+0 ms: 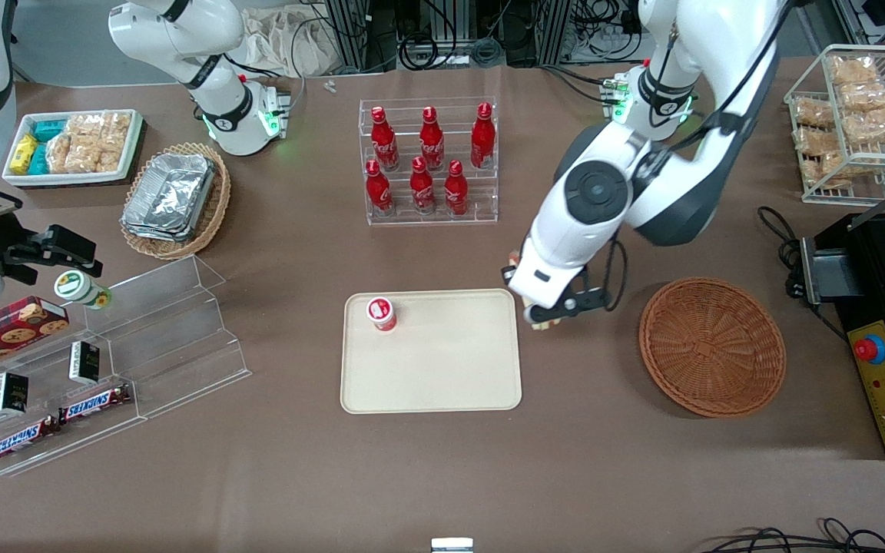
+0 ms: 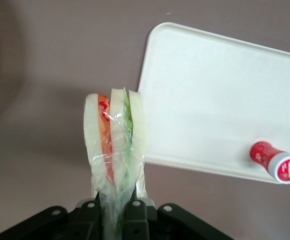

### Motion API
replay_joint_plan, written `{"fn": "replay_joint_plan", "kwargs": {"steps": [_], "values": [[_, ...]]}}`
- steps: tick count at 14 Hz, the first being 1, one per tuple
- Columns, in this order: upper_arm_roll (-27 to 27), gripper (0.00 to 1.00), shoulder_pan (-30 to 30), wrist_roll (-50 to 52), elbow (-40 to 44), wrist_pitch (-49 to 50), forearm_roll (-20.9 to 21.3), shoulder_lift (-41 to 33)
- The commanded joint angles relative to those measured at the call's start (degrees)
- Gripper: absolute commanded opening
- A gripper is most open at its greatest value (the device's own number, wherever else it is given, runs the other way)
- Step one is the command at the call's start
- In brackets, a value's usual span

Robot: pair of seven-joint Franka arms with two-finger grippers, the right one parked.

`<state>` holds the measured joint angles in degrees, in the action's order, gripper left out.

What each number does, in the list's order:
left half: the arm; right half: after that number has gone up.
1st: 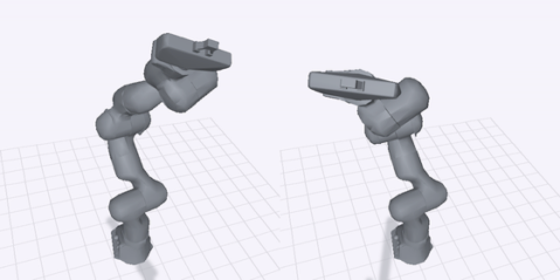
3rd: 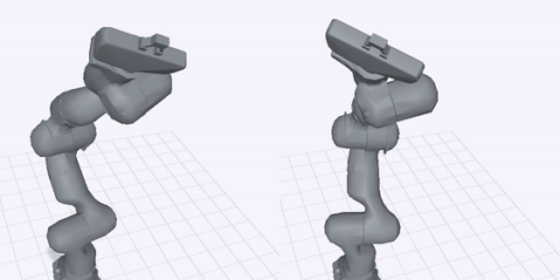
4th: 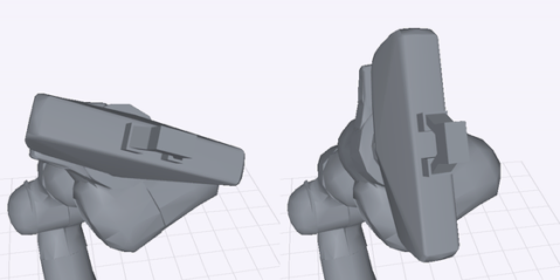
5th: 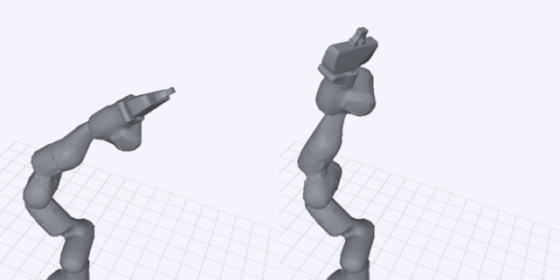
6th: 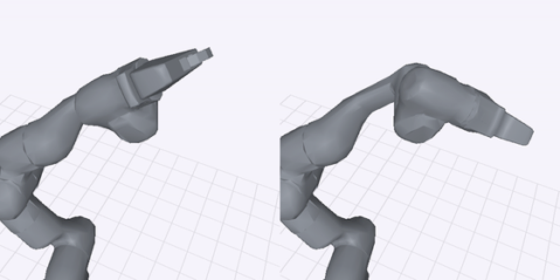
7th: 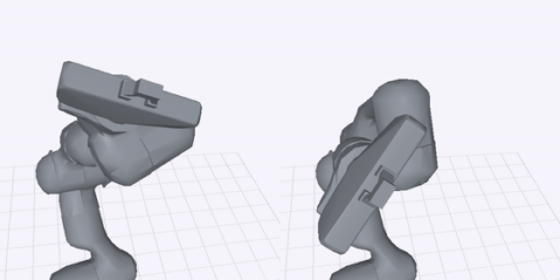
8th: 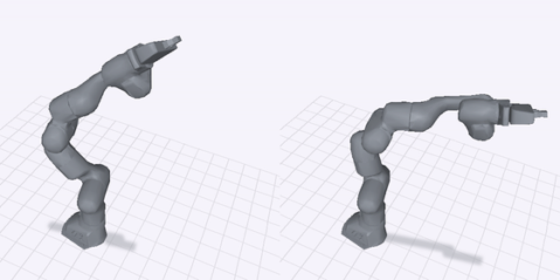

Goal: Place sandwich from basket to tray
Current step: 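Lift the sandwich and carry it toward the white tray, then lower the sandwich onto the tray and open the left gripper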

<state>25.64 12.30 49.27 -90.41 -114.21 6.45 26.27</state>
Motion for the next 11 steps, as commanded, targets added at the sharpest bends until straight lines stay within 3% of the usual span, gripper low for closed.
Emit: {"fn": "replay_joint_plan", "kwargs": {"steps": [1,11], "values": [[-0.2,0.00,1.8,-1.7,3.1,-5.1,2.2,7.5],[-0.5,0.00,3.3,-8.6,3.1,-13.9,3.8,18.9]]}}
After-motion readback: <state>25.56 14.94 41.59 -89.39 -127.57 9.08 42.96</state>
